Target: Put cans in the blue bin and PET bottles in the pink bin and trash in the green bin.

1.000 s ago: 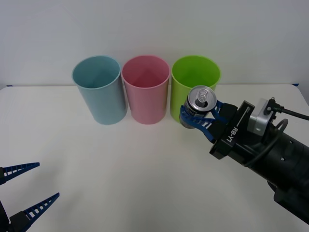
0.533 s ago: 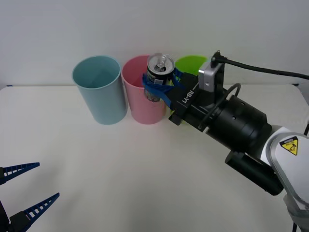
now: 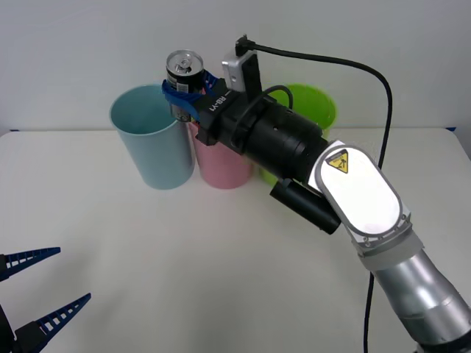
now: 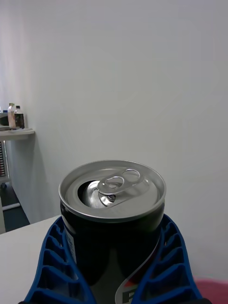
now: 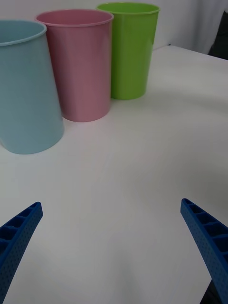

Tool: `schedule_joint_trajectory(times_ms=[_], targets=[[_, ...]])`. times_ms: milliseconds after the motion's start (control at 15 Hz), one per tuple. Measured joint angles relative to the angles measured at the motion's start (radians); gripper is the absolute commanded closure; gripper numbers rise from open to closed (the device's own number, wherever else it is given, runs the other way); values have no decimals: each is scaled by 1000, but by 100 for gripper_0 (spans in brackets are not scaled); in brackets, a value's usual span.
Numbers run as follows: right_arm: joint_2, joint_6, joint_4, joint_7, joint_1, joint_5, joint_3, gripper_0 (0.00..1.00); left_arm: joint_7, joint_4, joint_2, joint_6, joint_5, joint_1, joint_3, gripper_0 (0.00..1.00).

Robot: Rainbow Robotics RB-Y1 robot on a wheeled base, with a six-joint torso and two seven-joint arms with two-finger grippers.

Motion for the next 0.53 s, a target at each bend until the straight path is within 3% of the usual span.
schedule_joint_trajectory(times_ms=[333,533], targets=[[114,56,278,0,-195,26,6,100,0,0,0,0,0,0,0,0],[132,139,414,-11,-296,30,56,100,0,0,0,0,0,0,0,0]])
